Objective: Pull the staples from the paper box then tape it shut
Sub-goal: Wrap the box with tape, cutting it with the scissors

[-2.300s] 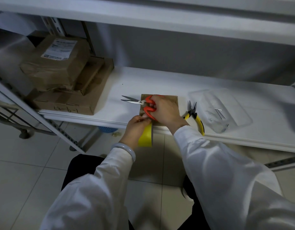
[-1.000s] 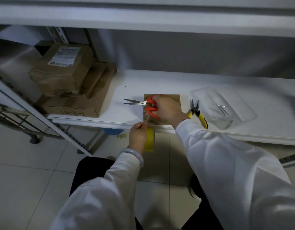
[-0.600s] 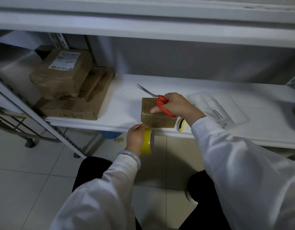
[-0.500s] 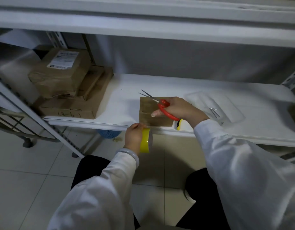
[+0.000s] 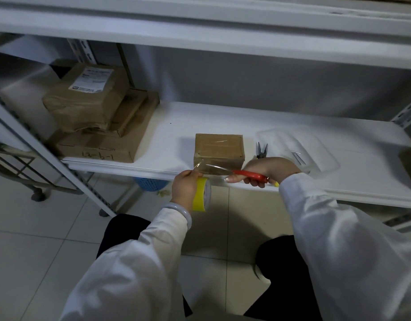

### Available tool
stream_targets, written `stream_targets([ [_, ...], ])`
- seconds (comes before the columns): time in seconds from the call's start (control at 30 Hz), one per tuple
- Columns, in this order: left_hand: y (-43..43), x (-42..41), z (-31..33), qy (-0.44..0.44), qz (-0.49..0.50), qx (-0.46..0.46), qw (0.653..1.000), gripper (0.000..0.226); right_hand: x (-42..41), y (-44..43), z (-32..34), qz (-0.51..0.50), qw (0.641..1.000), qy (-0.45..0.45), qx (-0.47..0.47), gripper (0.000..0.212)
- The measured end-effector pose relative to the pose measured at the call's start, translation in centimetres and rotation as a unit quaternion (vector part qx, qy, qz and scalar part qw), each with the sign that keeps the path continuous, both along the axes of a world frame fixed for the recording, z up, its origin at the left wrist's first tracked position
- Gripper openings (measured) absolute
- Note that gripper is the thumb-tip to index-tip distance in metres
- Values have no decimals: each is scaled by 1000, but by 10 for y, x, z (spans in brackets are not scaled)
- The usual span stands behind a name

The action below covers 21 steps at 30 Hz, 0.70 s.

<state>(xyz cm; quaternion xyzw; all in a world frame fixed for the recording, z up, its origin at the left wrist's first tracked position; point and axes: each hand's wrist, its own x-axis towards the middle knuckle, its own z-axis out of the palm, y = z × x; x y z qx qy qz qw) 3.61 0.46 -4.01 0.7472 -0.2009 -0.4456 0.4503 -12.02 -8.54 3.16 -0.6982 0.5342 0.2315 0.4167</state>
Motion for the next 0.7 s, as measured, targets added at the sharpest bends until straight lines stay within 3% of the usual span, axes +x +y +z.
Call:
stream_targets([
  [0.5, -1, 5, -6, -40, -36, -22, 998, 26, 43, -9, -10, 41, 999, -26, 8, 49],
  [0.7, -1, 5, -9, -45, -39, -12, 998, 28, 44, -16, -19, 32, 998, -39, -23, 62],
])
